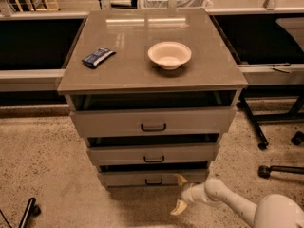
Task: Close bottom drawer
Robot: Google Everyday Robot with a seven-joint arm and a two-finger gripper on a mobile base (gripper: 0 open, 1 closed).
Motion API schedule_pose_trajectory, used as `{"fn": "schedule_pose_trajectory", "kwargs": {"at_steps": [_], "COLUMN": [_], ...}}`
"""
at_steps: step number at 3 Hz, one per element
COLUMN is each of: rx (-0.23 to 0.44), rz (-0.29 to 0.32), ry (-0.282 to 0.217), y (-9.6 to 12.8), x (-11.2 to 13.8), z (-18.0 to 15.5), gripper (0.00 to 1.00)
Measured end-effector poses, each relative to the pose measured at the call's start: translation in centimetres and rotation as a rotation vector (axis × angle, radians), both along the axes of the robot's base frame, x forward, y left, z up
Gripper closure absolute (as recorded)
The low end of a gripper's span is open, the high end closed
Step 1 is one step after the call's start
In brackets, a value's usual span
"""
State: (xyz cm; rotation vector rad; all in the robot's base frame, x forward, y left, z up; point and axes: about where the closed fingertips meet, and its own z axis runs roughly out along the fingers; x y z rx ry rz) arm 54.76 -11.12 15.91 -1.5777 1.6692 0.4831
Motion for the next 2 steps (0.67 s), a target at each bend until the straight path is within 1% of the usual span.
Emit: {"fn": "schedule_pose_trajectory", "kwargs": {"at_steps": [1, 2], "rx": [0.032, 0.054], "rz": [0.003, -0.001], "ry": [0.013, 0.045], "y": [-0.2, -1.4], "x": [-1.1, -3.3], "z": [1.1, 3.2], "gripper": [0.00, 0.00]}}
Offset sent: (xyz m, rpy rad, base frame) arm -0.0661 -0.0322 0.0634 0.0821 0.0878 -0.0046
